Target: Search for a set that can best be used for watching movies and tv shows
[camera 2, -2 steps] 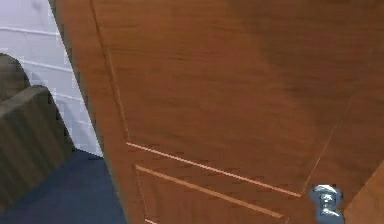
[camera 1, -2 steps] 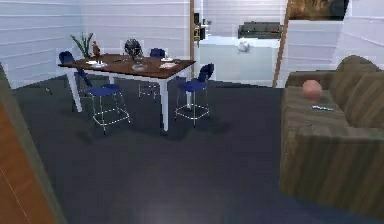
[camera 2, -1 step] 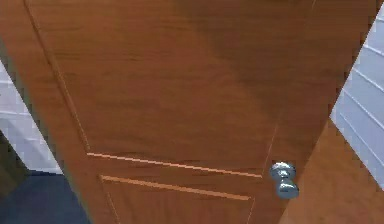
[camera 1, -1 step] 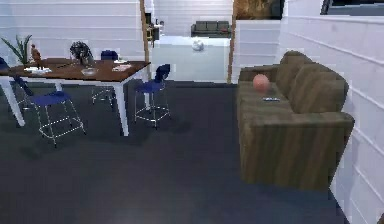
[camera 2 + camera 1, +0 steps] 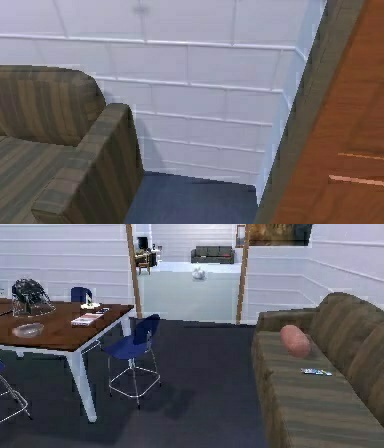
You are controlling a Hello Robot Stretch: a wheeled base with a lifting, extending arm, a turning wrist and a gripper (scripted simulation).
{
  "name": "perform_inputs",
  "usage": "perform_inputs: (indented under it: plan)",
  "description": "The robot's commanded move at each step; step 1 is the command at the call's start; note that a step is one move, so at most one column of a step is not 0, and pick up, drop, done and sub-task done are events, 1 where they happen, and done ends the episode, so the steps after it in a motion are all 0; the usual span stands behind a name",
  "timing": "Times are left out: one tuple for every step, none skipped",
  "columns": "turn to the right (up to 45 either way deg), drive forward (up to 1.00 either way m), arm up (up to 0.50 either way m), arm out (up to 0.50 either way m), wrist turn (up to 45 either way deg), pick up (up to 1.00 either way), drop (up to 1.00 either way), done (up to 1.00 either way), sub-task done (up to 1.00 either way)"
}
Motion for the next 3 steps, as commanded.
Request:
perform_inputs:
  plan:
    - [6.0,0.0,0.0,0.0,0.0,0.0,0.0,0.0,0.0]
    - [0.0,0.35,0.0,0.0,0.0,0.0,0.0,0.0,0.0]
    - [-3.0,0.0,0.0,0.0,0.0,0.0,0.0,0.0,0.0]
